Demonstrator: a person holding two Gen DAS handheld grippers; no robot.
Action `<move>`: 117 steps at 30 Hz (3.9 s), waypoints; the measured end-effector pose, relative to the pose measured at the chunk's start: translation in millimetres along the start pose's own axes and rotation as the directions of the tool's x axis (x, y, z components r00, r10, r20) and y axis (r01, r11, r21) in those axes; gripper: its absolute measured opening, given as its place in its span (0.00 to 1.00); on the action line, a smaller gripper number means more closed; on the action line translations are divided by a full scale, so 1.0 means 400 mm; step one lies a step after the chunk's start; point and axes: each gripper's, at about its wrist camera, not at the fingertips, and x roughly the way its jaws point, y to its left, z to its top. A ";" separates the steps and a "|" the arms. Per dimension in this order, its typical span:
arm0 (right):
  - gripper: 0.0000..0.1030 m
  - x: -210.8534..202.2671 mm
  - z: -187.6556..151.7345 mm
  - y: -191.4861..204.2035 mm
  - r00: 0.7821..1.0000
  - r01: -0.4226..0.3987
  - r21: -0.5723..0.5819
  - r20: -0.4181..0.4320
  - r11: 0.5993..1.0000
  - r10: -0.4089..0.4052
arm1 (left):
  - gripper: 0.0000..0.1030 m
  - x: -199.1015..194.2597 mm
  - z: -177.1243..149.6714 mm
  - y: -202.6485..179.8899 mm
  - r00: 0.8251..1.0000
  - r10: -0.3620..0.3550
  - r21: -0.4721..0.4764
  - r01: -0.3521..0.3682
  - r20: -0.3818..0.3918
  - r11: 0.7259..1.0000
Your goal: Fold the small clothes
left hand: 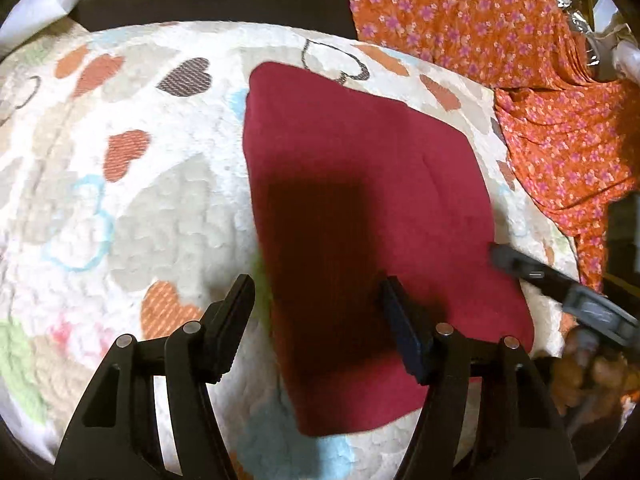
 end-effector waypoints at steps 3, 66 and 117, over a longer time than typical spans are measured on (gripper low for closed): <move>0.45 -0.068 -0.014 0.056 0.996 0.039 -0.088 0.083 0.995 -0.032 | 0.63 -0.010 -0.012 -0.008 0.998 0.045 -0.012 -0.044 0.033 0.999; 0.45 -0.103 -0.101 0.224 0.950 0.269 -0.207 0.220 0.941 -0.223 | 0.69 -0.101 -0.044 -0.064 0.921 0.250 0.054 -0.278 0.298 0.959; 0.45 -0.056 -0.109 0.207 0.963 0.237 -0.161 0.169 0.958 -0.210 | 0.69 -0.087 -0.045 -0.081 0.916 0.252 0.079 -0.289 0.311 0.954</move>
